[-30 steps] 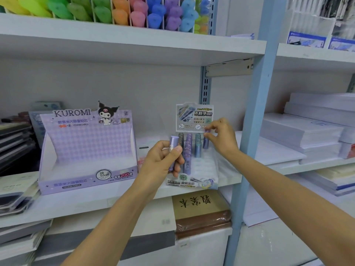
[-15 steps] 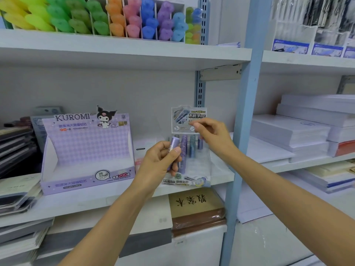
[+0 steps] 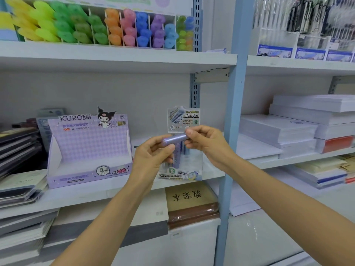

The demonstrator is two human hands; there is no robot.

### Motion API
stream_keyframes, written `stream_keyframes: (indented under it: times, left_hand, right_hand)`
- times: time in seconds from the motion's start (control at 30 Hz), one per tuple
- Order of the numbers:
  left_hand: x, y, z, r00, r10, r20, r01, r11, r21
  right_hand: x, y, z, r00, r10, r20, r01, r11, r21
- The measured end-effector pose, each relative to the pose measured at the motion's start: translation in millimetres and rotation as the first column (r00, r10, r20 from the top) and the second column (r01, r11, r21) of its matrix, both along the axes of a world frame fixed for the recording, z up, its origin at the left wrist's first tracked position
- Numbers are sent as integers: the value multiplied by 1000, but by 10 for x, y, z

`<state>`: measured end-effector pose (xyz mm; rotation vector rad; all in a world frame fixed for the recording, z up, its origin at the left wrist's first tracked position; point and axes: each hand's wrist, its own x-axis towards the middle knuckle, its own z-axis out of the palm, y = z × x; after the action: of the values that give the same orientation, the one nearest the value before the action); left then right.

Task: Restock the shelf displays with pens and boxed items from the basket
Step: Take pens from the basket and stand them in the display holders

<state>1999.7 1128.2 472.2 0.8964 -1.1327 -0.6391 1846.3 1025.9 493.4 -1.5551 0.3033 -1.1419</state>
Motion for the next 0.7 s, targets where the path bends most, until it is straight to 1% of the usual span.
stream_keyframes:
  times: [0.1,0.17,0.2,0.23,0.27,0.3,0.33,0.37,0.4,0.43,0.5,0.57,0.63,0.67,0.7]
  left_hand:
    - [-45,19,6,998,54,-33,-56,997,-56]
    - [-80,39,9,996,89,-12,-89,994,-60]
    - [-92,46,10,995,96,-4,-96,994,-56]
    - [-101,53,11,996,94,1,-94,994,-55]
    - [-114,59,13,995,98,15,-97,994,-55]
    - [-124,61,13,992,117,45,-114,992,-56]
    - [-133,59,11,985,147,91,-142,988,-58]
    - [-142,54,7,974,177,140,-169,983,-64]
    - [-148,49,1,962,200,186,-190,979,-73]
    - [-154,43,-4,949,219,225,-206,975,-82]
    - [-160,32,-18,920,256,297,-240,967,-92]
    - [-169,27,-50,887,292,357,-276,956,-95]
    - [-167,35,-123,832,328,447,-315,943,-105]
    - [-155,48,-183,763,357,539,-341,931,-133]
    - [-137,71,-253,656,383,650,-358,917,-179]
  right_hand:
    - [-25,83,-79,991,88,-98,-84,996,42]
    - [-60,134,-97,967,131,-218,-129,991,23]
    - [-71,152,-95,956,107,-275,-116,993,-19]
    - [-70,165,-86,951,47,-307,-75,994,-80]
    - [-71,179,-68,952,-33,-305,-14,989,-149]
    - [-71,196,-43,956,-113,-270,55,975,-213]
    - [-71,210,-10,961,-167,-219,108,960,-259]
    - [-75,222,23,967,-186,-176,129,948,-291]
    - [-78,230,55,970,-183,-162,123,938,-324]
    - [-77,239,83,967,-179,-181,103,926,-363]
    - [-66,251,115,949,-181,-260,56,904,-424]
    - [-54,229,115,948,-164,-273,36,907,-420]
    - [-64,166,111,959,-195,-203,102,913,-395]
    - [-82,107,109,956,-248,-155,174,907,-382]
    - [-105,40,104,941,-319,-108,260,892,-369]
